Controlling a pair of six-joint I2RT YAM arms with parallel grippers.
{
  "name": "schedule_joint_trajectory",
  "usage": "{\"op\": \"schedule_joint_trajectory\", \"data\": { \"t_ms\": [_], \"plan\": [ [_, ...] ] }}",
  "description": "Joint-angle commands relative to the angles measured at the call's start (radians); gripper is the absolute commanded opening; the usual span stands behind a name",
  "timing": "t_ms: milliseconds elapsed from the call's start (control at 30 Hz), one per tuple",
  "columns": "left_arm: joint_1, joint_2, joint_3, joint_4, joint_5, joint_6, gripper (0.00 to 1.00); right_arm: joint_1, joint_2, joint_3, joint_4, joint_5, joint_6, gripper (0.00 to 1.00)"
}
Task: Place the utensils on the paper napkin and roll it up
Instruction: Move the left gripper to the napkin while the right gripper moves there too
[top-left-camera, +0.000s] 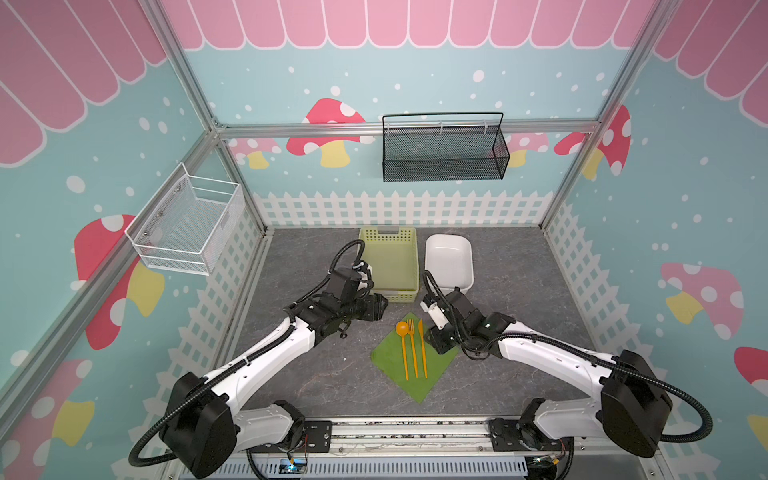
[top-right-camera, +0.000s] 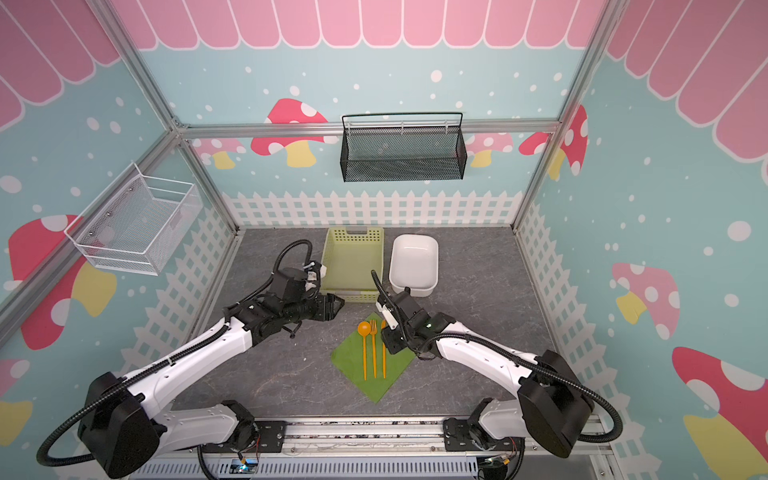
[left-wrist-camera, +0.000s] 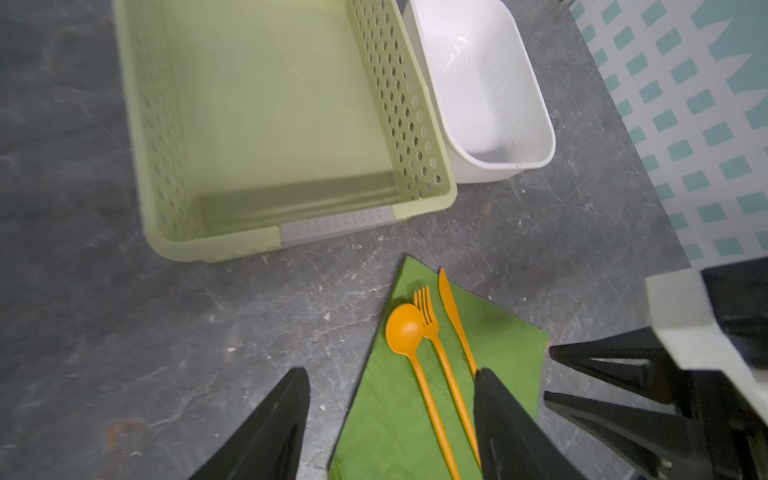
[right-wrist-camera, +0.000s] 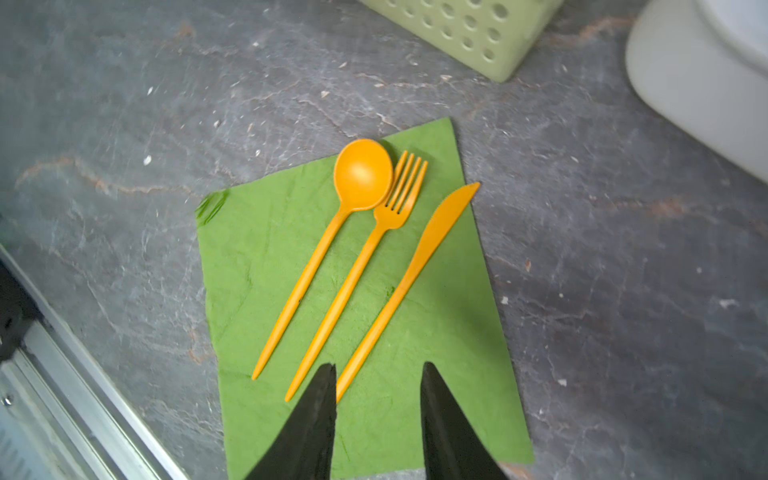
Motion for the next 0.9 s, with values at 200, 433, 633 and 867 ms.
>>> {"op": "schedule_joint_trajectory", "data": {
  "t_ms": [200, 433, 633, 867],
  "plan": [
    [-0.017, -0.044, -0.081, 0.015, 0.072, -0.124, 0.46, 0.017, -0.103, -0.142, 0.212, -0.201, -0.435, 0.32],
    [-0.050, -0.020, -0.203, 0.127, 0.135, -0.229, 0.34, 0.101, -0.112, -0.192, 0.218, -0.189, -0.613, 0.31],
    [-0.081, 0.031, -0.242, 0.180, 0.162, -0.265, 0.23, 0.200, -0.127, -0.240, 0.215, -0.151, -0.699, 0.31],
    [-0.090, 0.086, -0.271, 0.202, 0.177, -0.276, 0.16, 0.318, -0.055, -0.239, 0.136, -0.074, -0.741, 0.34]
  ]
}}
